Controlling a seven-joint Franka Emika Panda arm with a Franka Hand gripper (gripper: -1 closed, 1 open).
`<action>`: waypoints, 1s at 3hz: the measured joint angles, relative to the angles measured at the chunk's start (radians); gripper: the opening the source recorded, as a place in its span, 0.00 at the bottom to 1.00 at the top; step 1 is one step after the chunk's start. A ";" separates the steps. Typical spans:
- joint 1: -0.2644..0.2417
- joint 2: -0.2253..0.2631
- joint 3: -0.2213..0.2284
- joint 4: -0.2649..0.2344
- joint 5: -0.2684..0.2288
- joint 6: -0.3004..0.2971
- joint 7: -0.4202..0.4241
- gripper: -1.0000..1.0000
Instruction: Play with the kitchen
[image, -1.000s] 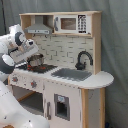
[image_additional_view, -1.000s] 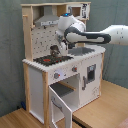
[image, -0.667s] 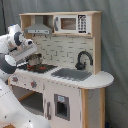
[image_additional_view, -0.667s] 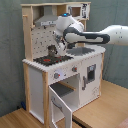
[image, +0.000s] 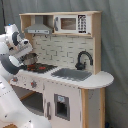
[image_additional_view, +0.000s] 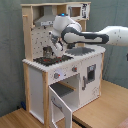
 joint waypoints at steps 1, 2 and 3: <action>-0.045 -0.002 0.083 0.019 0.000 0.034 0.004 0.00; -0.114 -0.004 0.149 0.051 0.000 0.057 0.004 0.00; -0.137 -0.007 0.164 0.062 0.000 0.058 0.004 0.00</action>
